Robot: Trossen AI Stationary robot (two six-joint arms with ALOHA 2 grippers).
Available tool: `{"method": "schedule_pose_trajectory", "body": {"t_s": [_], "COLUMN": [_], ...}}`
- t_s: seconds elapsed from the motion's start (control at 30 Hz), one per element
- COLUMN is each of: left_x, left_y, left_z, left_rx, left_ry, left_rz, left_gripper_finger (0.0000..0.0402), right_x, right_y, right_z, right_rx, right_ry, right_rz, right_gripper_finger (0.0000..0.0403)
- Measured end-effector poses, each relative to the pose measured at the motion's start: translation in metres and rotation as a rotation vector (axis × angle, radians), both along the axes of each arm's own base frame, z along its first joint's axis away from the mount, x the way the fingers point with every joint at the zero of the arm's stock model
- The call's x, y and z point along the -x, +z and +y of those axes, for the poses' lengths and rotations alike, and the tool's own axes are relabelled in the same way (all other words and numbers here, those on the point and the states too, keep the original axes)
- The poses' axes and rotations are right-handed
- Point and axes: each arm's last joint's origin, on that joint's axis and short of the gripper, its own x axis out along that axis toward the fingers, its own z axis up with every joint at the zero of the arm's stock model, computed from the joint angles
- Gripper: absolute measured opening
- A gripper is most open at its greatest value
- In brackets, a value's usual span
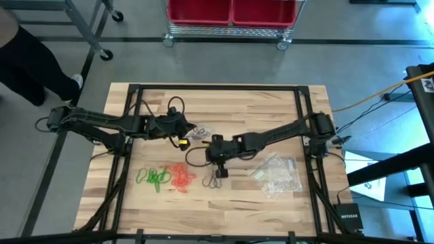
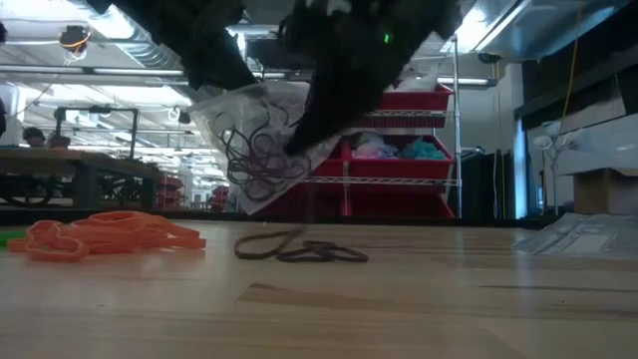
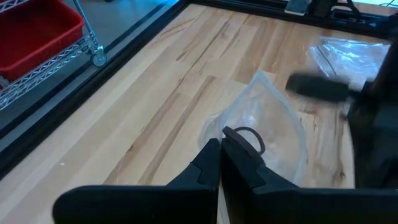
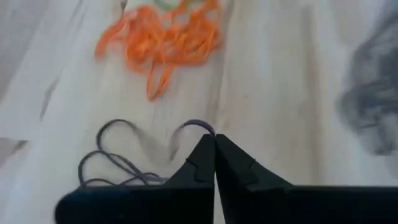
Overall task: Sort rubber bands
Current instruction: Put the black rubber band into the transparent zip bag
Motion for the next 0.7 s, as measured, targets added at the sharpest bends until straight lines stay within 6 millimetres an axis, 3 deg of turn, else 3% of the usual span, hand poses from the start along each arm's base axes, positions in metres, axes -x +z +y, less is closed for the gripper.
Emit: {"method": "schedule_pose_trajectory", "body": {"t_s": [0.2,0.4,0.7], "left_x": [0.0,0.0,0.0], "left_y": [0.0,0.0,0.0], "left_z": [0.0,0.0,0.0], "left_rx": [0.0,0.0,0.0], "left_ry": [0.0,0.0,0.001], "left_rz": [0.0,0.0,0.0], "left_gripper_finger": [0.0,0.0,0.0], "right_x": [0.015,0.024,0.021], "right_y": [0.054,0.091,0.123], "right_z": [-0.007,-0.03,-0.06], "right_rx": [0.052,0.057,0.041], "right_ry": [-0.047,-0.13,-0.218], "right_rz": [-0.159,-0.309,-0.561], "right_gripper_finger": [0.0001,0.0001,0.0]}}
